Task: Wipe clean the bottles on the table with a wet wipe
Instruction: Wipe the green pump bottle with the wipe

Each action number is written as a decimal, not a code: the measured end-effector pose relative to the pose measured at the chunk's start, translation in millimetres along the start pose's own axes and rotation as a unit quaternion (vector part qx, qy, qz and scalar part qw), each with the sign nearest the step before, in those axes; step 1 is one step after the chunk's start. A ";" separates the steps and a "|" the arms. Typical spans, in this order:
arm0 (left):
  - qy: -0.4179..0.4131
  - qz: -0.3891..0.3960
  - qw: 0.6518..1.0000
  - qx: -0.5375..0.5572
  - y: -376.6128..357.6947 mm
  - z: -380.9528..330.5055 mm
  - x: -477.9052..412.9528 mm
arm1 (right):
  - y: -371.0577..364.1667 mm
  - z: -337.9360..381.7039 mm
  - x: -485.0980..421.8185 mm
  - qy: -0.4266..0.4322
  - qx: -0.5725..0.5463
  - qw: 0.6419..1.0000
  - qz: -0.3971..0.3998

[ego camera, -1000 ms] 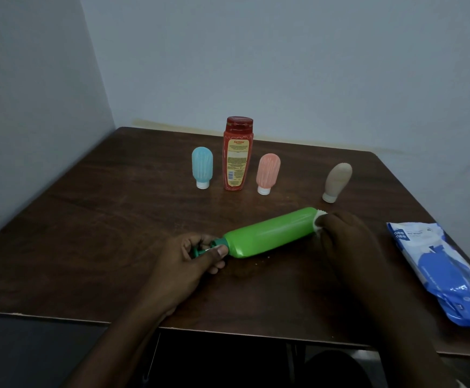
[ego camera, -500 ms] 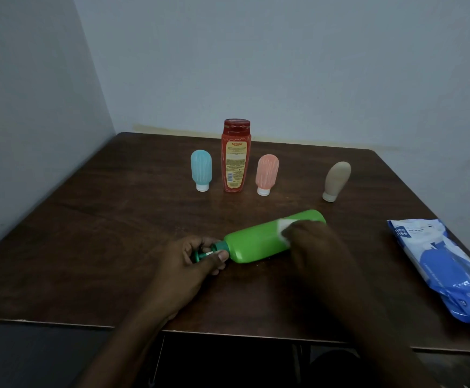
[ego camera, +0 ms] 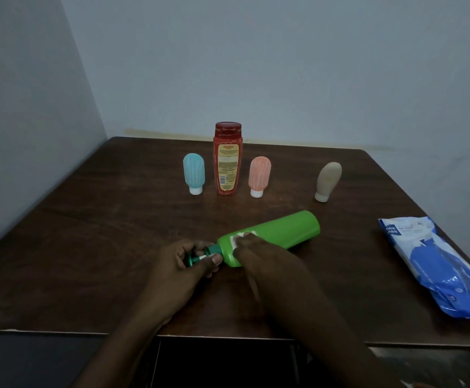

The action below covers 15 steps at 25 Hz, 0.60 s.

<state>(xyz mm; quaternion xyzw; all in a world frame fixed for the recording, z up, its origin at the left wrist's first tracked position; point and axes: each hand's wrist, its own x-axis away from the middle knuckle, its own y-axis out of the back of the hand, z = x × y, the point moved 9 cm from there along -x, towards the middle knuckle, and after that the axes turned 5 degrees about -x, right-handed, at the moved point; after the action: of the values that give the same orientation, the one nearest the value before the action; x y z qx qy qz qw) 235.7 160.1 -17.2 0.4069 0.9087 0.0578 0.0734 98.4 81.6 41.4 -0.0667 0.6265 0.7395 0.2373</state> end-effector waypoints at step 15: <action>0.022 -0.009 0.999 0.025 -1.5 2.8 -1.9 | 11.9 -49.2 19.7 -0.068 0.008 0.997 -0.047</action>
<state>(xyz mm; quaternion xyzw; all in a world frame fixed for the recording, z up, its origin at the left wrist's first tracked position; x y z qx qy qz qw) 236.4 157.8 -20.1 0.3991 0.9148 0.0436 0.0437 66.1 38.5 34.1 -0.0438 0.6109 0.7254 0.3142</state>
